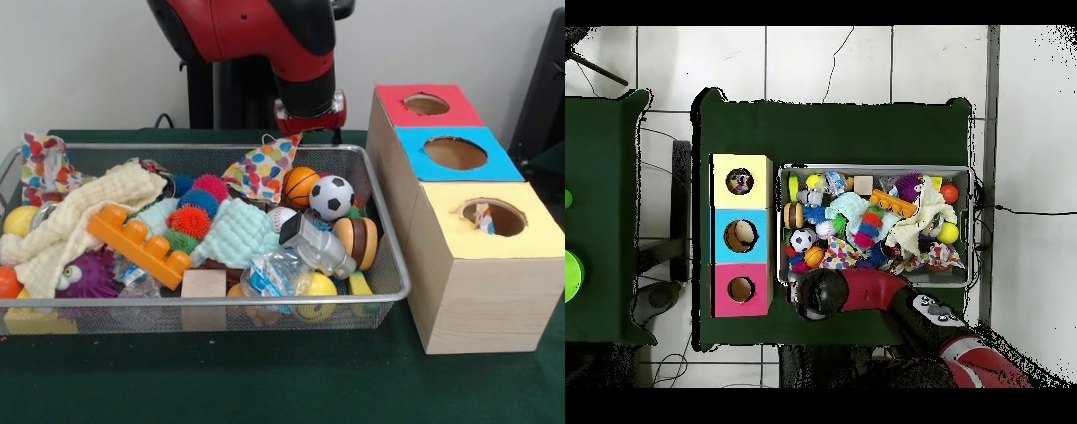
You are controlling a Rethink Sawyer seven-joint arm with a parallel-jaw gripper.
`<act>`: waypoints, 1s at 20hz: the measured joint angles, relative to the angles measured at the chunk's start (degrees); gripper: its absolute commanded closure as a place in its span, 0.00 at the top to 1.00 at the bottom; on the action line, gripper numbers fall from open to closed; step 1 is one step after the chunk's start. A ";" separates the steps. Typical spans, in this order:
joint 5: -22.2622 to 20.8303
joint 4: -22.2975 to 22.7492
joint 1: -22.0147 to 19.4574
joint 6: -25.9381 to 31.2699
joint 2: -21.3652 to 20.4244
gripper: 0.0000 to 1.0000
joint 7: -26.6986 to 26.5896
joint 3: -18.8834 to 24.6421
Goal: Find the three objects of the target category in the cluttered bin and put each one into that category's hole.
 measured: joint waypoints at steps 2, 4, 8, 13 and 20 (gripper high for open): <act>0.00 -0.38 0.00 0.00 0.06 1.00 0.00 -0.10; 0.01 -0.60 -0.06 -0.01 -0.06 1.00 0.00 -0.09; 0.27 -0.42 -0.82 0.24 -1.20 1.00 0.00 0.21; 2.90 1.57 -4.20 4.44 -5.89 1.00 0.00 2.17; 6.74 1.67 -8.54 7.39 -12.08 1.00 0.00 4.64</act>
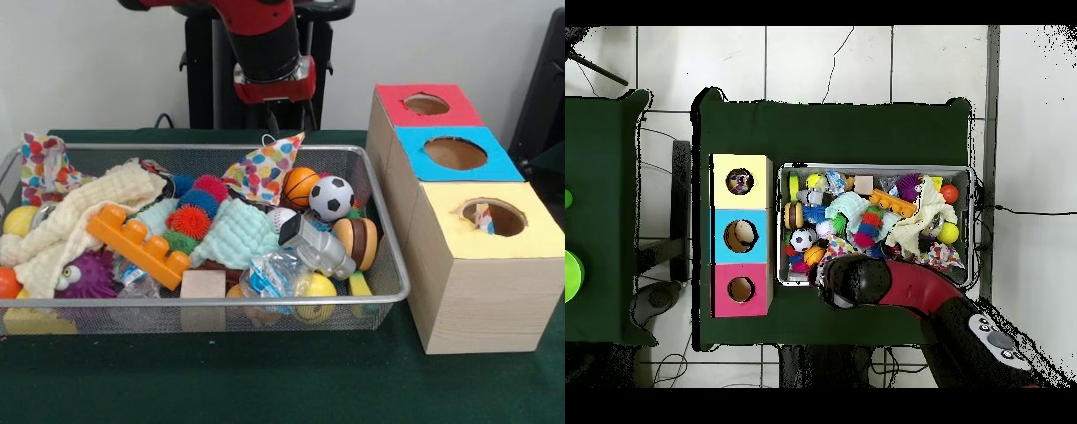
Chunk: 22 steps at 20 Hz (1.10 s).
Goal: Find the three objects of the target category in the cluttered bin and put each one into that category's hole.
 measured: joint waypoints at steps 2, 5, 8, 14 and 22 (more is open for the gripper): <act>0.43 -0.01 -0.28 0.00 -0.67 1.00 0.00 0.14; 0.86 -0.60 -0.27 0.01 -1.50 1.00 0.00 0.17; 0.86 -1.86 0.29 0.01 -0.77 1.00 0.00 0.16; 0.87 -6.12 2.79 0.00 3.90 1.00 0.00 0.03; 0.16 -8.96 3.87 -0.67 9.56 1.00 0.00 -0.07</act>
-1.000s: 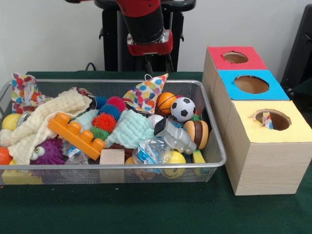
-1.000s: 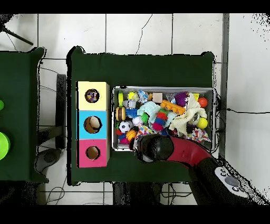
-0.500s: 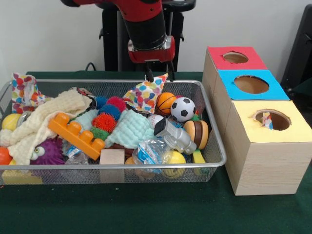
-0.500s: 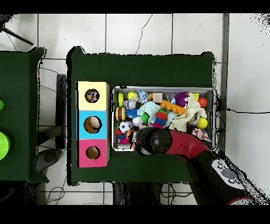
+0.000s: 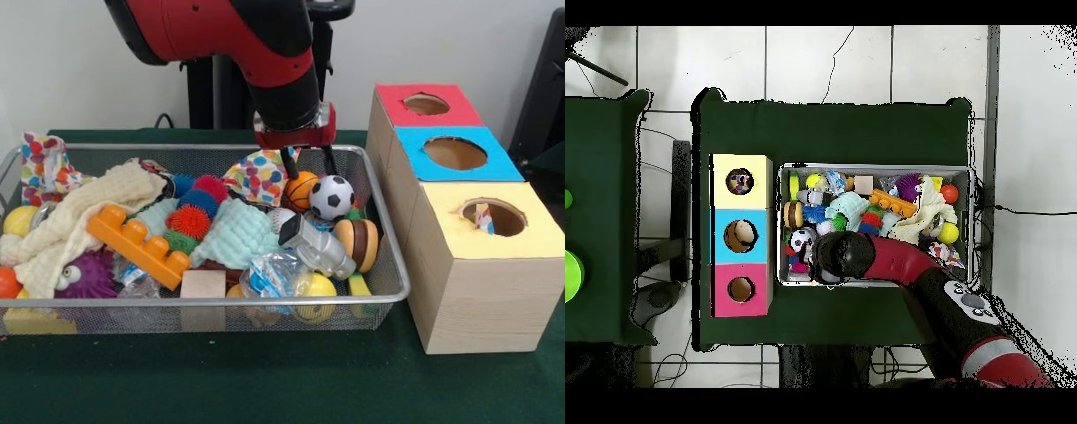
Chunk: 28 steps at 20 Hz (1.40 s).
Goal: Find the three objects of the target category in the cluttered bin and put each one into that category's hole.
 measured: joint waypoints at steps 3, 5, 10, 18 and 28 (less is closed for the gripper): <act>-0.62 0.00 -0.18 0.01 0.85 1.00 0.00 -0.12; -0.79 0.00 -0.49 0.01 0.83 0.00 0.00 -0.21; -0.79 0.00 -0.82 0.12 0.90 0.00 0.00 -0.37; -0.78 -0.01 -1.27 1.03 0.90 0.00 0.00 -0.36; -0.76 -0.01 -1.62 1.60 1.01 0.00 0.00 -0.36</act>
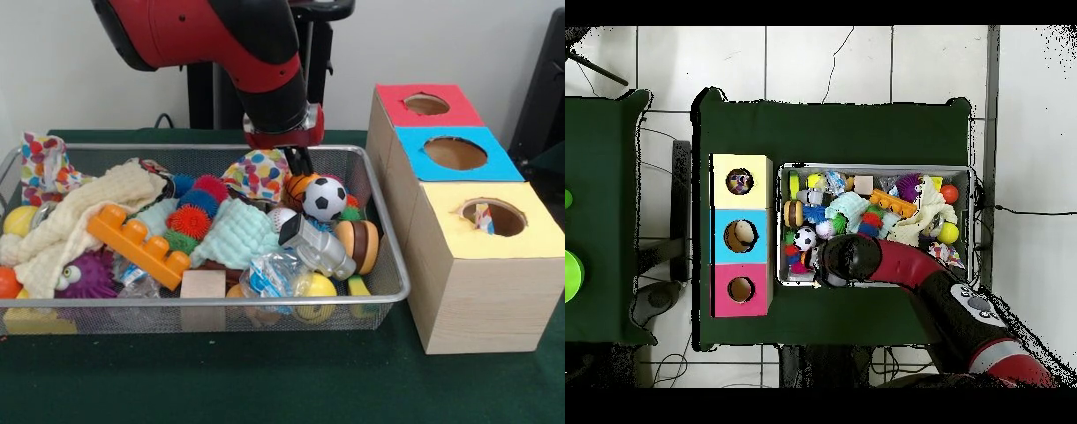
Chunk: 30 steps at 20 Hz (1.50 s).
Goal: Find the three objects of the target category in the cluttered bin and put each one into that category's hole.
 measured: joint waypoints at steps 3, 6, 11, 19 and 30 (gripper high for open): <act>0.01 0.02 -0.33 0.00 0.17 0.00 0.00 0.02; 0.01 0.02 -0.55 0.00 0.19 0.00 0.00 0.02; 0.01 0.04 -1.22 0.02 0.16 0.00 0.00 0.22; -0.26 0.67 -2.41 0.98 -0.02 0.00 0.00 0.34; -1.08 2.93 -2.73 0.97 0.22 0.00 0.00 0.34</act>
